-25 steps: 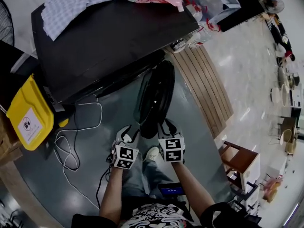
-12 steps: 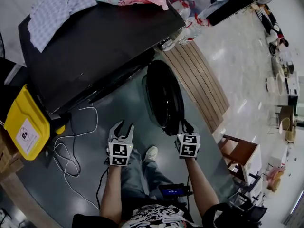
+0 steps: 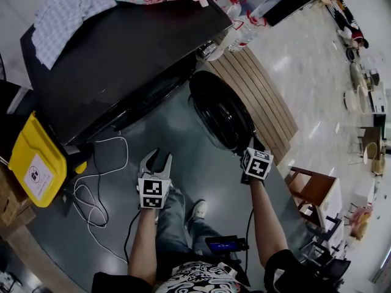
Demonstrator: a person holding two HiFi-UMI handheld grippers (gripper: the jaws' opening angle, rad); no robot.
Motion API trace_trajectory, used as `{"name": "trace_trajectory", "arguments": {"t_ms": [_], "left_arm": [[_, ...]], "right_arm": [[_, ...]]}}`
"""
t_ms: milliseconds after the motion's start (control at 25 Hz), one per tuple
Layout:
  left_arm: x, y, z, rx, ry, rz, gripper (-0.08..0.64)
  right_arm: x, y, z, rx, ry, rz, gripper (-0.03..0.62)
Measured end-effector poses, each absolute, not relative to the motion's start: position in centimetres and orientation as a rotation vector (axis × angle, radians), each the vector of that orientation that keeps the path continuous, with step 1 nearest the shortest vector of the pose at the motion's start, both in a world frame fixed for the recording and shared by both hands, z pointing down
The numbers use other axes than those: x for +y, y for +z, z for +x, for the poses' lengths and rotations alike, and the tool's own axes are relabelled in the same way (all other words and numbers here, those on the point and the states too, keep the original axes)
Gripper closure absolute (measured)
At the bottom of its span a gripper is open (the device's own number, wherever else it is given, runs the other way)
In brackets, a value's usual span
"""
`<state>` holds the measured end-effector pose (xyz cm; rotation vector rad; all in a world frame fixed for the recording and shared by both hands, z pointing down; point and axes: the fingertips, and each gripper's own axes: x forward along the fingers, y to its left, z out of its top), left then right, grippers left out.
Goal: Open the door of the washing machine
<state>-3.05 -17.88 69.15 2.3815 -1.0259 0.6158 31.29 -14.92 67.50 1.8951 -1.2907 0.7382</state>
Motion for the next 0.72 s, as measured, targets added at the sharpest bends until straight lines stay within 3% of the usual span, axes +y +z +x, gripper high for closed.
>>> {"name": "trace_trajectory", "arguments": {"t_ms": [200, 360, 600, 720], "left_arm": [[-16.4, 65.3, -3.0, -1.062, 0.576, 2.412, 0.417], [-14.0, 60.0, -3.5, -1.134, 0.450, 2.420, 0.466], [-4.0, 49.6, -2.7, -1.270, 0.305, 2.468, 0.558], [2.7, 45.2, -3.2, -1.348, 0.173, 2.386, 0.558]], "right_arm": [[-12.8, 64.8, 29.5, -1.371, 0.691, 1.836, 0.591], [-9.2, 59.2, 23.3, -1.740, 0.707, 1.845, 0.591], [1.1, 47.5, 17.1, -2.251, 0.701, 1.845, 0.591], [7.6, 42.2, 15.5, -2.437, 0.686, 1.793, 0.591]]}}
